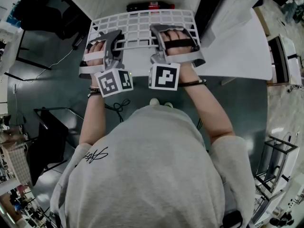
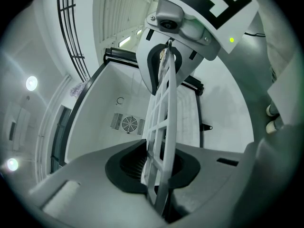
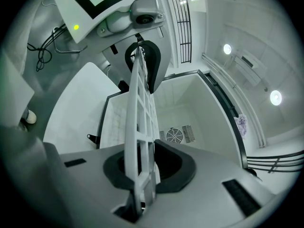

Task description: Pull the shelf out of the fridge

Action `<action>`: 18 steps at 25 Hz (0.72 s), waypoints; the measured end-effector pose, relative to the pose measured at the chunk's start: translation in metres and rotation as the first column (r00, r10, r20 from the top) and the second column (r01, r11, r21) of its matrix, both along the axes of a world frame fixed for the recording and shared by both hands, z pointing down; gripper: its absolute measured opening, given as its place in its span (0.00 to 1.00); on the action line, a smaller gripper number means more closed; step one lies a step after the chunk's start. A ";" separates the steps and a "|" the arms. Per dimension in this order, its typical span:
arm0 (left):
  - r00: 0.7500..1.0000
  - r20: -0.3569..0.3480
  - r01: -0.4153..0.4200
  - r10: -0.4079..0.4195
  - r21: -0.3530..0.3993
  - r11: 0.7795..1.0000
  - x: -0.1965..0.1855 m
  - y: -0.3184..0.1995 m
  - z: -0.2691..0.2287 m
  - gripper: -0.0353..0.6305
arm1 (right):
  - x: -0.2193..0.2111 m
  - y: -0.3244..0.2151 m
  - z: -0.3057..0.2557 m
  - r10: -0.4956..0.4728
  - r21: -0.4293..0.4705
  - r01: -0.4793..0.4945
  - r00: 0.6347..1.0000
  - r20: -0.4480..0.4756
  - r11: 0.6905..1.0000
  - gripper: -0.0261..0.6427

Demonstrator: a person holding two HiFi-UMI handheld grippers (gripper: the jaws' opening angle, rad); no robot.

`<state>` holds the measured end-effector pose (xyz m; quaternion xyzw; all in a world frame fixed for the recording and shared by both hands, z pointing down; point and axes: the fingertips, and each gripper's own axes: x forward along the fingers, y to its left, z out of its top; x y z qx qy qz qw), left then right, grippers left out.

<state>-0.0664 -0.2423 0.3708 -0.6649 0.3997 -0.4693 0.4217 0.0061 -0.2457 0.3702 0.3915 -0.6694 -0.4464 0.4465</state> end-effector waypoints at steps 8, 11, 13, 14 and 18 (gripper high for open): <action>1.000 -0.014 0.001 -0.001 -0.033 0.999 0.001 0.005 0.013 0.13 | 0.000 0.005 0.012 -0.006 -0.028 0.006 1.000 -0.014 1.000 0.11; 1.000 -0.018 0.002 -0.003 -0.048 0.999 0.002 0.008 0.020 0.13 | 0.002 0.007 0.018 -0.006 -0.033 0.006 1.000 -0.020 0.999 0.11; 1.000 -0.017 0.002 -0.003 -0.057 0.998 0.003 0.008 0.025 0.13 | 0.003 0.008 0.024 -0.008 -0.039 0.007 1.000 -0.023 0.999 0.11; 1.000 -0.015 0.003 -0.003 -0.062 0.998 0.003 0.009 0.028 0.13 | 0.003 0.008 0.027 -0.009 -0.046 0.008 1.000 -0.023 0.999 0.11; 1.000 -0.011 0.000 -0.001 -0.082 0.997 0.005 0.009 0.035 0.13 | 0.005 0.009 0.035 -0.008 -0.069 0.007 1.000 -0.020 0.998 0.11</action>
